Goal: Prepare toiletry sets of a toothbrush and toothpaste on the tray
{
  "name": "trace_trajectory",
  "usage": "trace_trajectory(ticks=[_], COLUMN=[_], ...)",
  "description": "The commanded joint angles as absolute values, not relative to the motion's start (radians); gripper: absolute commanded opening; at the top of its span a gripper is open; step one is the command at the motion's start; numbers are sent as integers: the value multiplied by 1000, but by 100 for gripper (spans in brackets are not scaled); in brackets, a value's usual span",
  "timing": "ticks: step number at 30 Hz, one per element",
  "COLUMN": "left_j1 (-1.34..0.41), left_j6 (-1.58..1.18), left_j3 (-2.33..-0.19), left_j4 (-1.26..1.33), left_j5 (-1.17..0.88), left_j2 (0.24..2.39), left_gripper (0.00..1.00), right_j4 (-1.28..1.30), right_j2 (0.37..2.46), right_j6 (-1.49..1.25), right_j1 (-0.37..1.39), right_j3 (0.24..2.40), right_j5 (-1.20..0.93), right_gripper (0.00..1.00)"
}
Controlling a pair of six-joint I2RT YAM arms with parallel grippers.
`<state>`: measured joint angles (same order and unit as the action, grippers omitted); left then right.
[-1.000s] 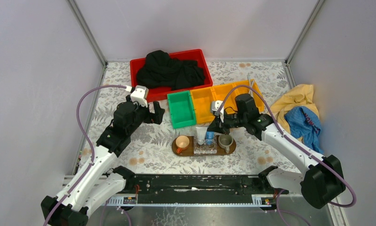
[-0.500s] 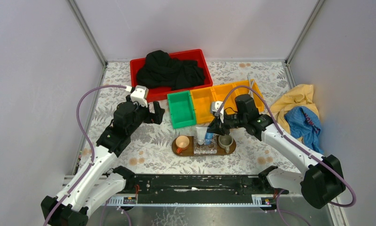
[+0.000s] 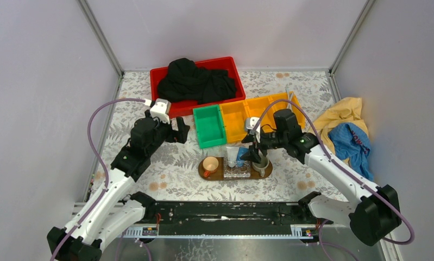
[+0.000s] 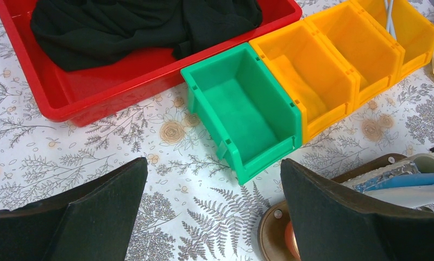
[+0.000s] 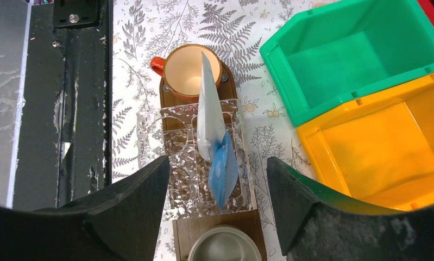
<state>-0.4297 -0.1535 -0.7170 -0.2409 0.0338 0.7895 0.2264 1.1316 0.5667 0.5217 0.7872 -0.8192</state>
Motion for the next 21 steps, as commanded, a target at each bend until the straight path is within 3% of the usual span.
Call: trace_trajectory(ticks=[1,8,11,13,21], left_j1=[-426,-426,-426,-426,-426], left_j6=[-133,-133,-133,-135,-136], left_j3=[-713,-713,-713,-713,-710], left_j4=[-230,-230,-229,-229,-227], left_j5=[52,53,51,51,41], left_j2=[770,761,757,757,752], left_gripper=[100,100,100,100,100], right_j4=[289,373,348,299,132], right_j2=[1062,982,948,937,1026], right_j6=[566,584,534,460,157], right_j1=[512,345,245,196,124], right_j3=[861,887,885,878,871], right_j5=[-822,-978,-1005,-961,-537], right_gripper=[75,82,92,100,99])
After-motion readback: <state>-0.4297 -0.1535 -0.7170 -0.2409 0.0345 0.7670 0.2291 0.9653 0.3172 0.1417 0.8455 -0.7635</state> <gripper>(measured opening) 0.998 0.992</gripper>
